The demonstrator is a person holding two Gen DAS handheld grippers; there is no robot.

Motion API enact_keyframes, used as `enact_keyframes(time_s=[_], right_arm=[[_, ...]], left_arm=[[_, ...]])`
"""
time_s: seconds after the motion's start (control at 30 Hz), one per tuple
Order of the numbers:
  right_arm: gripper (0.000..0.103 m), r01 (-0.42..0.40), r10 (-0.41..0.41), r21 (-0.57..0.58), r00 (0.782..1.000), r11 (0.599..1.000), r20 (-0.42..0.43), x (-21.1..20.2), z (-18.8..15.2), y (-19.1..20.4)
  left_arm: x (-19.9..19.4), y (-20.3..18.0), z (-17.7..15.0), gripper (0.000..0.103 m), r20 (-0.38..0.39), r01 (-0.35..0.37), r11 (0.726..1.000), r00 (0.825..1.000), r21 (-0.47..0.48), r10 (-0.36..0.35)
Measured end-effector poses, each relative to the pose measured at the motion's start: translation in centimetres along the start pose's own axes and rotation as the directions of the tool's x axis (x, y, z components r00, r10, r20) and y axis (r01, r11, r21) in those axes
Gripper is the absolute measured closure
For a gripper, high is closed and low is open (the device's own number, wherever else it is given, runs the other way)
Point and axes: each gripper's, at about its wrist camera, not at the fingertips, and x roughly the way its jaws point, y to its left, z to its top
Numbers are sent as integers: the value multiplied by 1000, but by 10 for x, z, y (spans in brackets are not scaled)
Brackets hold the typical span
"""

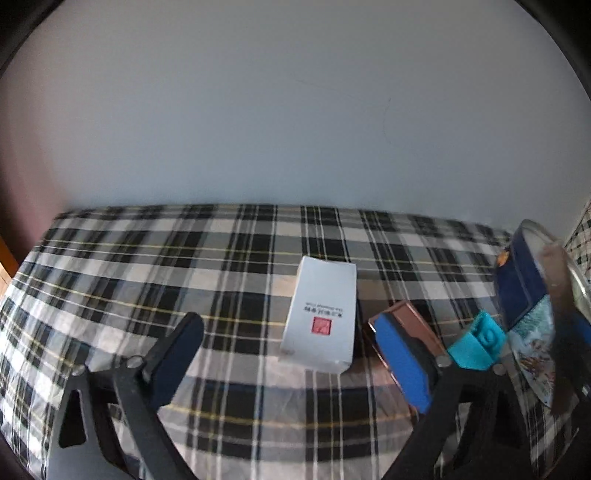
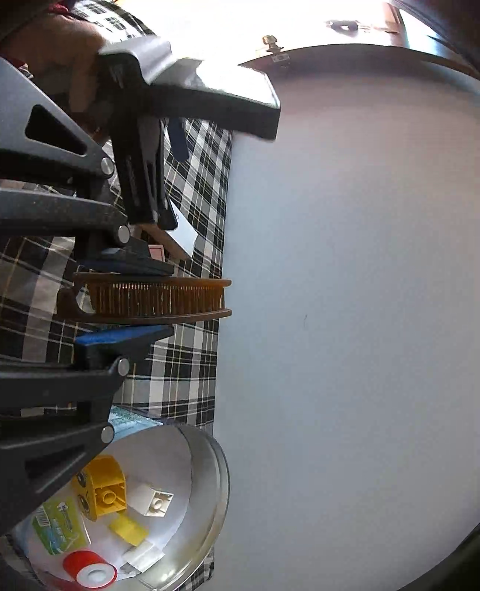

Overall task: Organize rigid objects
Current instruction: 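Grasp the white printed box with the left tool while the right tool holds the comb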

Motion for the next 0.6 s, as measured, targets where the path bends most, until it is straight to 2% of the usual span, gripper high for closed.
enact_keyframes(time_s=[0.07,0.13,0.23,0.3,0.33,0.37,0.4,0.6], right_arm=[[76,-5,5,6,1000,1000,-6,2,0,-1],[76,-7,7,12,1000,1000,-7,1,1,-2],[76,-6,6,14,1000,1000,-4,3,0,1],[76,1,-1,11,1000,1000,-8,3,-1,2],[76,1,-1,11,1000,1000,-11,5,-2,1],[76,3,-2,13,1000,1000,-14,6,-2,1],[76,5,-5,15,1000,1000,-16,5,-2,1],[76,8,-8,20,1000,1000,-3,4,-4,-3]], left_arm=[[15,-2,4,20,-62,1,1000,998,-6,-2],[28,2,7,21,-117,10,999,993,-33,-14],[35,7,14,26,-119,-39,999,992,-37,34],[36,4,15,32,-124,-66,998,990,-17,63],[35,3,15,38,-119,-67,998,991,-15,64],[34,4,15,53,-111,-66,998,992,-18,64],[32,5,15,62,-106,-67,998,992,-20,64],[14,23,4,63,-80,-35,996,996,-87,28]])
